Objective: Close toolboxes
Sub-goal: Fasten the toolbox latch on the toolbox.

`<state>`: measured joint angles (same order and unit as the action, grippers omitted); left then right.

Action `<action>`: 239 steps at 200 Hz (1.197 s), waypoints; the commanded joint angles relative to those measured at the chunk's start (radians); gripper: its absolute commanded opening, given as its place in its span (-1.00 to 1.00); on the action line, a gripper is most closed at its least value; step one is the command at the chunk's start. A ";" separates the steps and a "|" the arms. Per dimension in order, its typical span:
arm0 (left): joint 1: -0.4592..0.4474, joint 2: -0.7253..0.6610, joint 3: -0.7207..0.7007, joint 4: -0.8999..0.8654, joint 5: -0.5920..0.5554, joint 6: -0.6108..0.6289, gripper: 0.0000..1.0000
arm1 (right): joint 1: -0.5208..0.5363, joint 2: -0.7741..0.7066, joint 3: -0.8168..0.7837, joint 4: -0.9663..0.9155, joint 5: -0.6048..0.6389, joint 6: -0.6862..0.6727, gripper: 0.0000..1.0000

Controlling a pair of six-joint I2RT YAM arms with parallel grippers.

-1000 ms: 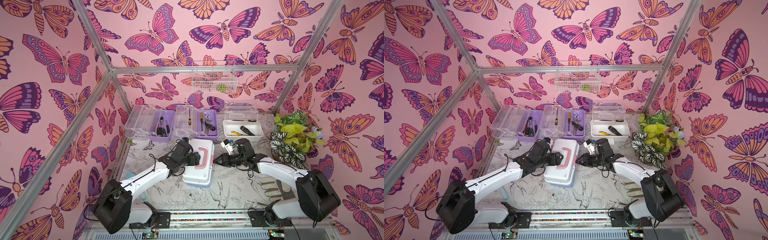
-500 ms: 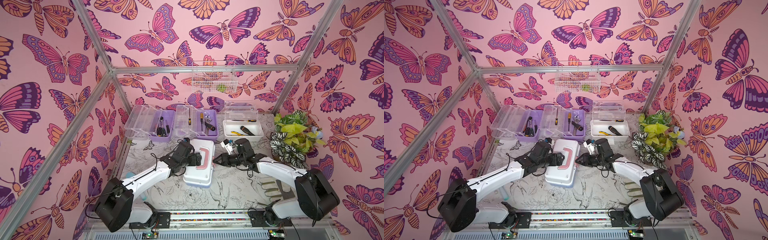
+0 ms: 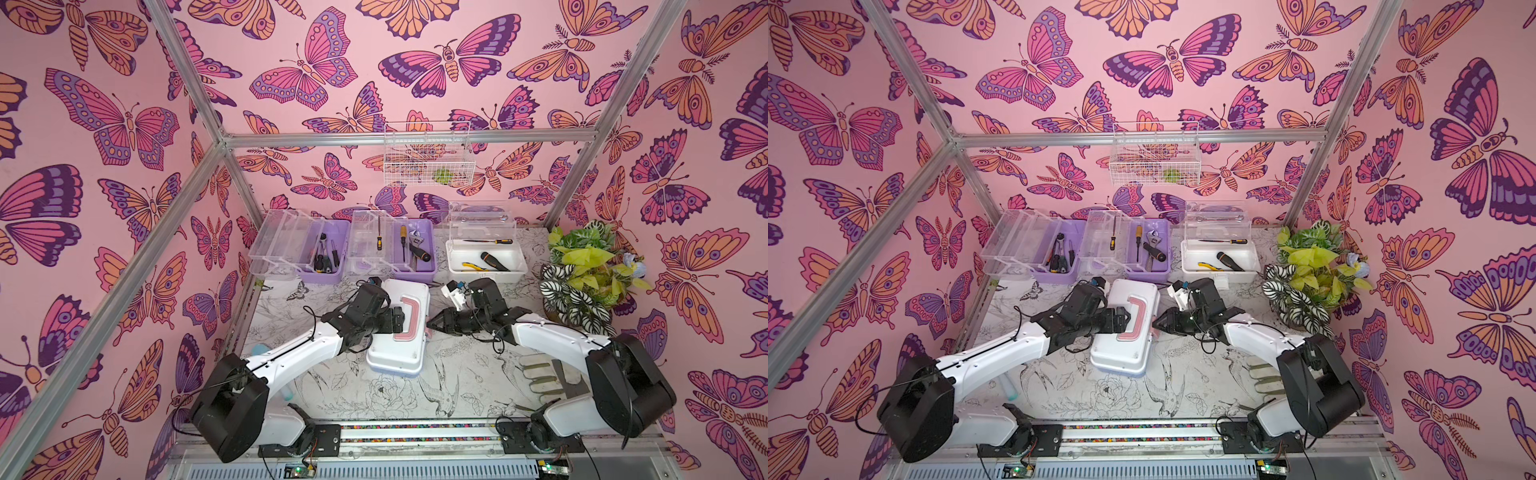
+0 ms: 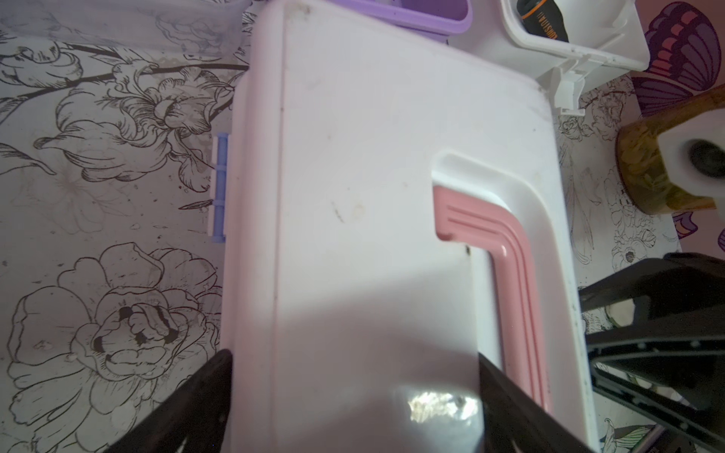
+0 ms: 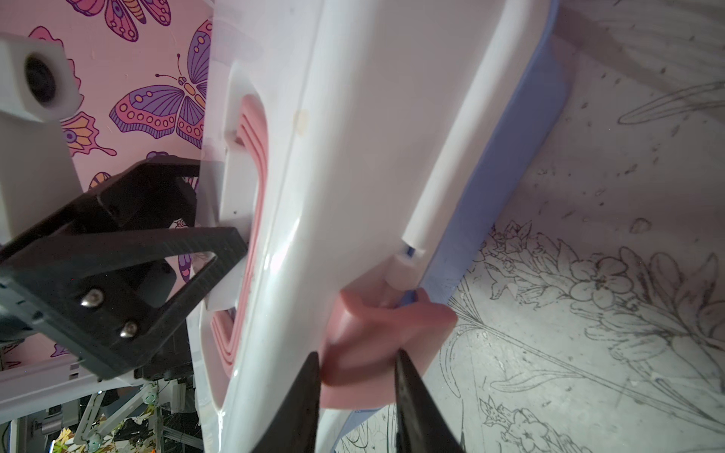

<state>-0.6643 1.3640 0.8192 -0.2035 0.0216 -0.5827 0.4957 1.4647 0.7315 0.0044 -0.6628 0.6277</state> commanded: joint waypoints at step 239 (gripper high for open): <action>-0.011 0.030 -0.075 -0.099 0.055 -0.015 0.64 | 0.118 0.119 -0.079 0.428 -0.087 0.190 -0.38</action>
<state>-0.6464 1.3537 0.7940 -0.1650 -0.0277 -0.5877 0.5457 1.5795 0.6044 0.4370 -0.7067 0.8539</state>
